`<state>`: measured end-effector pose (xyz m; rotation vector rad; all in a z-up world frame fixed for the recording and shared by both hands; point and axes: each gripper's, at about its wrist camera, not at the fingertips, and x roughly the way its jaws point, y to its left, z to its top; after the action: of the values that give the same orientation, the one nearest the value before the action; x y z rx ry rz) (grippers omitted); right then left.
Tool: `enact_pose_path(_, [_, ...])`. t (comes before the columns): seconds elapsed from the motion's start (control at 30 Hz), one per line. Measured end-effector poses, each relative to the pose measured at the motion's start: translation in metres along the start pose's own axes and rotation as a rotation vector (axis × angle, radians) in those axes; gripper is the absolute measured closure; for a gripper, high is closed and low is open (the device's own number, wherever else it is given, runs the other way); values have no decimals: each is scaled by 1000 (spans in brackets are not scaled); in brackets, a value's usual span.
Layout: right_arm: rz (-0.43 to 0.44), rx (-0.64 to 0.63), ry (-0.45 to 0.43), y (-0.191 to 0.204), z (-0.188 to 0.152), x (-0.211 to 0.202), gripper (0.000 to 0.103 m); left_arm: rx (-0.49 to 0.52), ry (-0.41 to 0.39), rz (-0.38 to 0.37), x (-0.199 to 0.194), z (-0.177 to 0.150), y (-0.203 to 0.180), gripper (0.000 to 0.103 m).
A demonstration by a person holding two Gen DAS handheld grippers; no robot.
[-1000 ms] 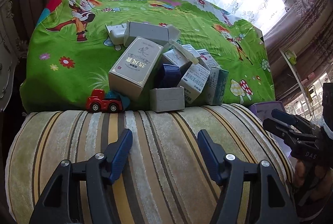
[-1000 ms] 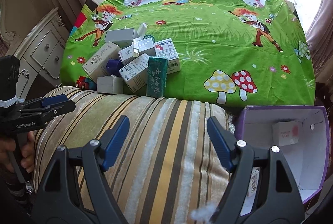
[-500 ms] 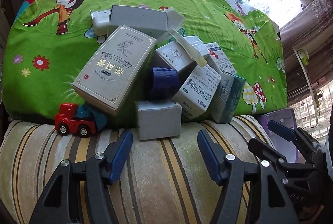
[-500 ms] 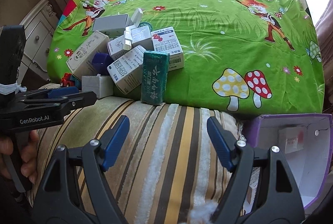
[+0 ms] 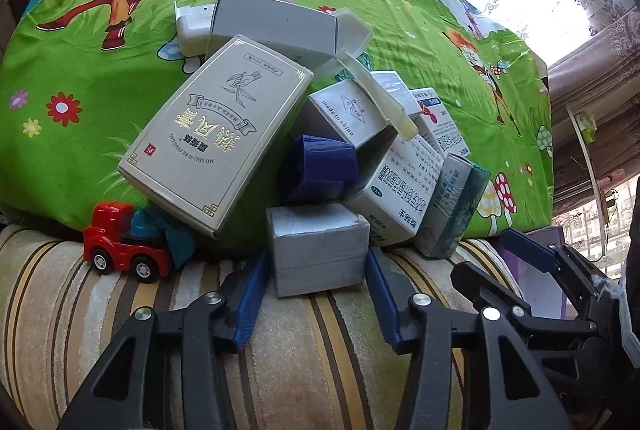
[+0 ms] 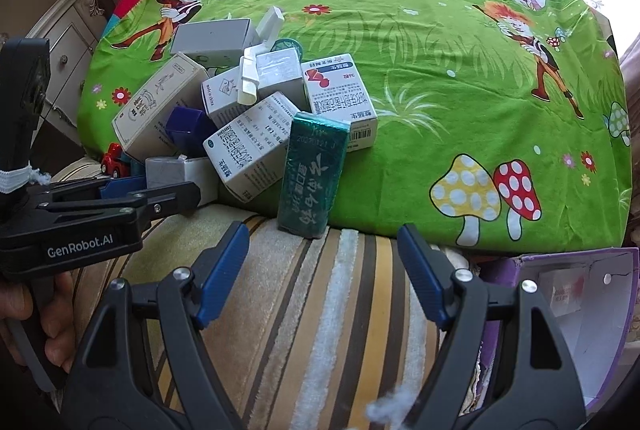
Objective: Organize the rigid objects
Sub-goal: 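Grasp a small white box with the left tool while the right grasps the green box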
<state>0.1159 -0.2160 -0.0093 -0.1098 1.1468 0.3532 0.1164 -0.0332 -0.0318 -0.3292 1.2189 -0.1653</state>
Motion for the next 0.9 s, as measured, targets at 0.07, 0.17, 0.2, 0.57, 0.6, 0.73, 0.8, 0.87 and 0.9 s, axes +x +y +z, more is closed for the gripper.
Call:
enact_pose_path(0.07, [-3,-4,1,1,3,3,24,1,-12,-9,-5,-3,1,53])
enact_pose_path(0.17, [-5,-1,0,0,6,7,24,-2,-34,-25,-13,-7,2,53])
enact_pose_path(0.2, [-4,2,-1,0,7,7,24,-7,-41,-36,-15,-8,2,53])
enact_pose_path(0.57, [-3,24,27,-3,22,25,38,5,-172,-80,-47,-25,0,53])
enact_pose_path(0.6, [2,25,30,-4,23,27,42,12,-182,-80,-49,-26,-1,53])
enact_pose_path(0.73, [31,34,41,-5,23,31,65,22,-204,-99,-53,-28,-4,53])
enact_pose_path(0.8, [40,37,21,-5,20,26,65,30,-202,-109,-54,-29,-5,53])
enact_pose_path(0.87, [47,34,-8,-6,17,17,65,42,-201,-124,-55,-31,-8,53])
enact_pose_path(0.9, [50,34,-22,-6,15,12,65,50,-202,-133,-55,-32,-11,53])
